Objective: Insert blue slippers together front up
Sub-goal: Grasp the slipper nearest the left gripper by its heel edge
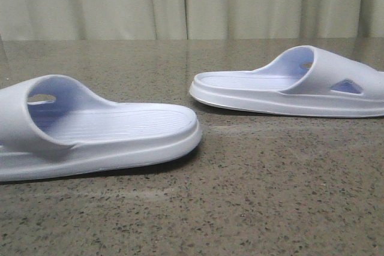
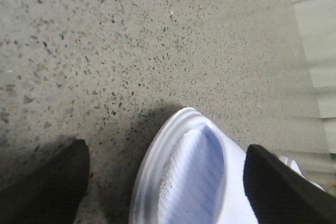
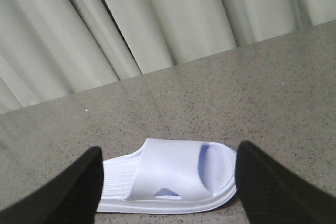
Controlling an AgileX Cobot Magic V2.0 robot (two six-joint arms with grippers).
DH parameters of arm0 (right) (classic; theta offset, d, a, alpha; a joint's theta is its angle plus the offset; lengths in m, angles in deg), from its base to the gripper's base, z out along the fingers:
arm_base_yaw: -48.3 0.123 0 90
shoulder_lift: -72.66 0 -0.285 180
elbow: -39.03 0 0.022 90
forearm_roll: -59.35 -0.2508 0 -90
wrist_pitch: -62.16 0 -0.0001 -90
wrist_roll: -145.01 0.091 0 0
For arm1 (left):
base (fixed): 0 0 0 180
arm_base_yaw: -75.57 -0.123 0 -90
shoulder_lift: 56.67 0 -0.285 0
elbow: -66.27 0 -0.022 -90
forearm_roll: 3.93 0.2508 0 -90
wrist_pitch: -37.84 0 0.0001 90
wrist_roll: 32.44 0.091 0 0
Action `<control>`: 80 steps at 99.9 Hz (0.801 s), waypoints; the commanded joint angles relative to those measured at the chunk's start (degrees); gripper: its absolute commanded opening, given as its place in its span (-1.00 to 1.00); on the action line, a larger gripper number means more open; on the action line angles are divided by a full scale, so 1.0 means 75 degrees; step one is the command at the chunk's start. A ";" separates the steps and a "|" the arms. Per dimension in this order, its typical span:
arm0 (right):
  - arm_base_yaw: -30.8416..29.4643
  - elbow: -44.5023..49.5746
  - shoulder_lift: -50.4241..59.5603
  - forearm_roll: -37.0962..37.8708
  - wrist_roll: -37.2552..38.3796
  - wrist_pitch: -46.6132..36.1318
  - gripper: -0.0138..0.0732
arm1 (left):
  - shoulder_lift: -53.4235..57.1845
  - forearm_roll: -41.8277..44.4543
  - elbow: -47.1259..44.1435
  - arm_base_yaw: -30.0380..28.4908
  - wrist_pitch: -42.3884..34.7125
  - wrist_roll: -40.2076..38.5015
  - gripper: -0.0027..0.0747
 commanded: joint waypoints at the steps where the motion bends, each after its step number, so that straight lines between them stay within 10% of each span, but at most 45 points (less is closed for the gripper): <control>1: -0.0031 -0.0279 -0.0159 -0.0044 -0.0023 -0.0677 0.37 | -0.0200 -0.0077 0.0180 0.0041 -0.0149 0.0012 0.46; 80: -0.0031 -0.0279 -0.0159 -0.0044 -0.0023 -0.0853 0.37 | -0.0259 -0.1753 0.0180 0.0041 0.0144 0.1439 0.38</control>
